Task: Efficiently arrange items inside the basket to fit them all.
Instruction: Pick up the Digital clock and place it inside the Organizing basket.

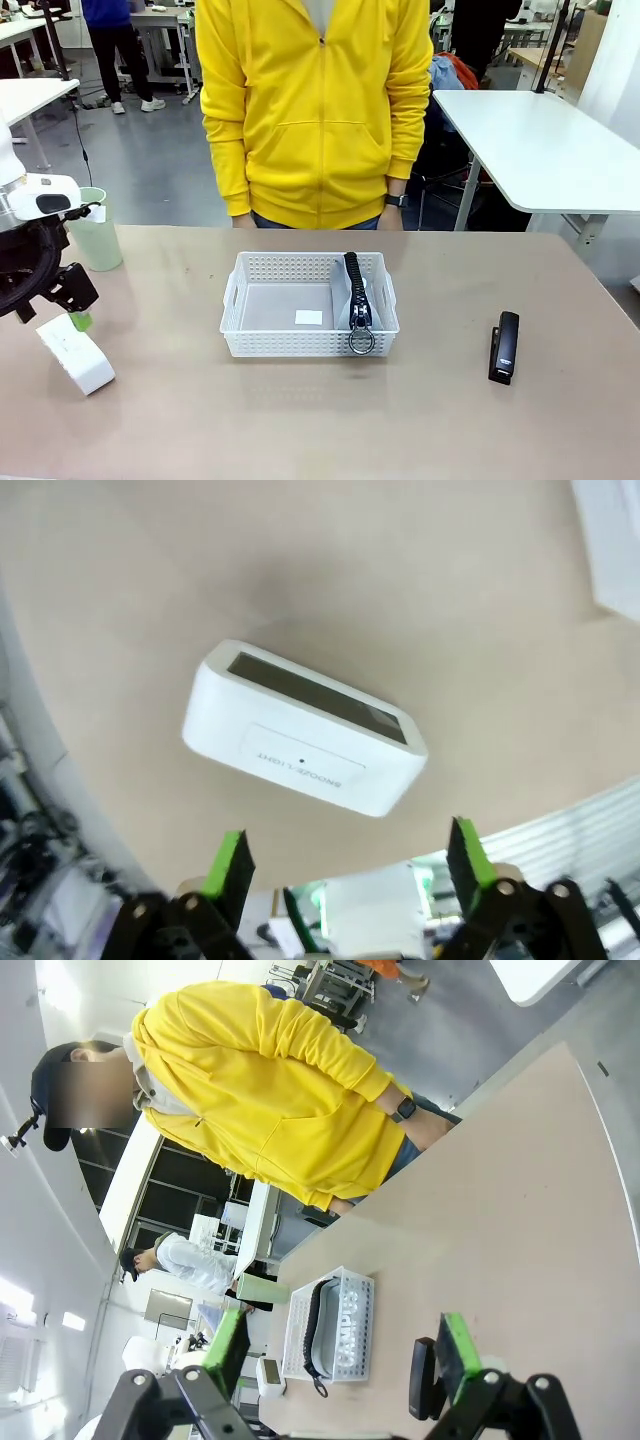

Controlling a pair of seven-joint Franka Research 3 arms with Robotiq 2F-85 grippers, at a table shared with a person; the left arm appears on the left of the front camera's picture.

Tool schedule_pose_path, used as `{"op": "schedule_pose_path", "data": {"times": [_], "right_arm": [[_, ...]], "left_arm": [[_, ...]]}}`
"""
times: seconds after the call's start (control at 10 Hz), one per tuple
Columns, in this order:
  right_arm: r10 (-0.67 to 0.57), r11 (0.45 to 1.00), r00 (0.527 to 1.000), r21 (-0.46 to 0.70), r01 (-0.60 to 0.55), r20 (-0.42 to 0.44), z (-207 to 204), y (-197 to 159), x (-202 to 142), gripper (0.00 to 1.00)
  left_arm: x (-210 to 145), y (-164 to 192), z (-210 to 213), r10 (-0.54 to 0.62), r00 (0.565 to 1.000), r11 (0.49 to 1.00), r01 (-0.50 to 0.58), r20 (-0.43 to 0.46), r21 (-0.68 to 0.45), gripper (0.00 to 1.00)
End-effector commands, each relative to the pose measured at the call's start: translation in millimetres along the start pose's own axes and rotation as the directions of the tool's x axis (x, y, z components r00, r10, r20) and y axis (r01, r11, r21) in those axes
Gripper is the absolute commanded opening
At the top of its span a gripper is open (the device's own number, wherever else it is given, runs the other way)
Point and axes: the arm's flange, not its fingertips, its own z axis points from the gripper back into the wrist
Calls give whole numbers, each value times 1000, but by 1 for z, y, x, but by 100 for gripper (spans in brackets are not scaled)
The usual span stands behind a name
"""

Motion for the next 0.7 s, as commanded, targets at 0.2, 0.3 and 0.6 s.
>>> {"op": "schedule_pose_path", "data": {"times": [0.2, 0.3, 0.6], "right_arm": [[3, 1000, 1000, 19, -3, 12, 0, 1, 3, 100], [3, 1000, 1000, 19, -3, 12, 0, 1, 3, 100], [3, 1000, 1000, 19, -3, 12, 0, 1, 3, 100]], "left_arm": [[-17, -17, -3, 515, 857, 851, -515, -25, -107, 100], [-19, -16, -7, 609, 792, 789, -610, -32, -69, 100], [-31, 0, -13, 748, 664, 661, -747, 21, 75, 100]]}}
